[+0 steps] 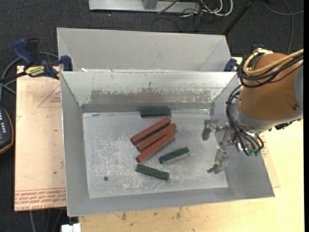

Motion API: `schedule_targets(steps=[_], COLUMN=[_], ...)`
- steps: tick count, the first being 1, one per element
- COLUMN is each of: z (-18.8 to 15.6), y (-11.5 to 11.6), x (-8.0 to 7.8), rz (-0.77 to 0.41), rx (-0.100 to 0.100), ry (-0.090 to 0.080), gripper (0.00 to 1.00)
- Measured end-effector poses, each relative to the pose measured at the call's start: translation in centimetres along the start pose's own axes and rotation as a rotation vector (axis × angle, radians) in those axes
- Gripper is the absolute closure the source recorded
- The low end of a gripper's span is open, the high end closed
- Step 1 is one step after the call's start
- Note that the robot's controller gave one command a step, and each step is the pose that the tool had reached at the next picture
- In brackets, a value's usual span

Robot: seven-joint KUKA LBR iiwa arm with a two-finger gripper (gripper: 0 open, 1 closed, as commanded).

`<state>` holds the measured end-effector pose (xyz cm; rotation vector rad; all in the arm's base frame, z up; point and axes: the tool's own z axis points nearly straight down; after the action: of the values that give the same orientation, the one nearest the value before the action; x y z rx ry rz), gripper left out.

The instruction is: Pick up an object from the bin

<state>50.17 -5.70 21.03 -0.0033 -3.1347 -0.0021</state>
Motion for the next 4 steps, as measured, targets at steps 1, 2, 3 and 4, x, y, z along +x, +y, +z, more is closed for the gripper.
schedule_targets(steps=[1, 2, 3, 4], z=[12.8, 14.1, 13.9, 1.2], y=[3.7, 4.2, 4.2, 8.4], x=[-8.7, -4.9, -5.1, -7.6], rz=[-0.107, -0.160, -0.161, -0.868], rx=[0.000, 0.000, 0.001, 0.005], ry=[-0.007, -0.005, -0.009, -0.015], gripper=[0.00, 0.00, 1.00, 1.00])
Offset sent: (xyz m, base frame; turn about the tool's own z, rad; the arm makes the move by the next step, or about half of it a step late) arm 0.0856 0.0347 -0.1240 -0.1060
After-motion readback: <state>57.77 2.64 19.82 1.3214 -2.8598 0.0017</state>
